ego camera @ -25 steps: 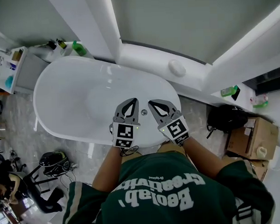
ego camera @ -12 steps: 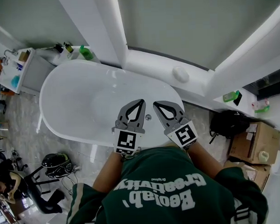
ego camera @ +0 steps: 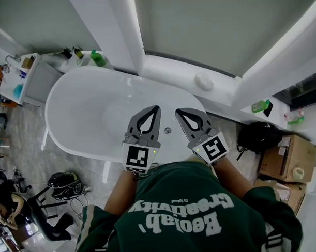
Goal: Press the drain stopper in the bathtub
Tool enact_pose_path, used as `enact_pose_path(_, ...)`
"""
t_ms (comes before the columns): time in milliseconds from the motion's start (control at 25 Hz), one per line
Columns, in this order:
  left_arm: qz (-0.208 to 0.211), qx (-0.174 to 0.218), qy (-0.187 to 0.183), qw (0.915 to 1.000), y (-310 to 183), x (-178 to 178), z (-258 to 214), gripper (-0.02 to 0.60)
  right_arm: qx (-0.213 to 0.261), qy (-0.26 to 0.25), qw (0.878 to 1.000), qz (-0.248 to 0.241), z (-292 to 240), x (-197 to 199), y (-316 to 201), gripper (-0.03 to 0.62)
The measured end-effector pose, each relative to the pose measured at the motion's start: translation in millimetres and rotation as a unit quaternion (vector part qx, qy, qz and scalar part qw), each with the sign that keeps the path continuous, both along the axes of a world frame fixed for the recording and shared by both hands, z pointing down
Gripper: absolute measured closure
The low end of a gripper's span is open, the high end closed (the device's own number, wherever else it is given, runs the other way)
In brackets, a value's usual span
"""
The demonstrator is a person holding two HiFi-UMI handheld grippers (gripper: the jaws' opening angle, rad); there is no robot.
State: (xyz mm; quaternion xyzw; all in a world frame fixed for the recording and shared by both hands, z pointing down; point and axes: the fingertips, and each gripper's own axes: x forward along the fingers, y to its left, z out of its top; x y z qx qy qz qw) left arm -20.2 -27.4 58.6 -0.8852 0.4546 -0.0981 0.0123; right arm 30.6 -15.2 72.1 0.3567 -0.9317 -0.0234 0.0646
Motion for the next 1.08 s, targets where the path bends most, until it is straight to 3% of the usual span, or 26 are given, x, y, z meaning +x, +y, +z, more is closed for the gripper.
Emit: enact_pose_path(1080, -0.011, 0.002, -0.04, 0.9992, 4, -17, 9, 0.574, -0.01, -0.008, 1.0, -0.026, -2, -24, 8, 0.585)
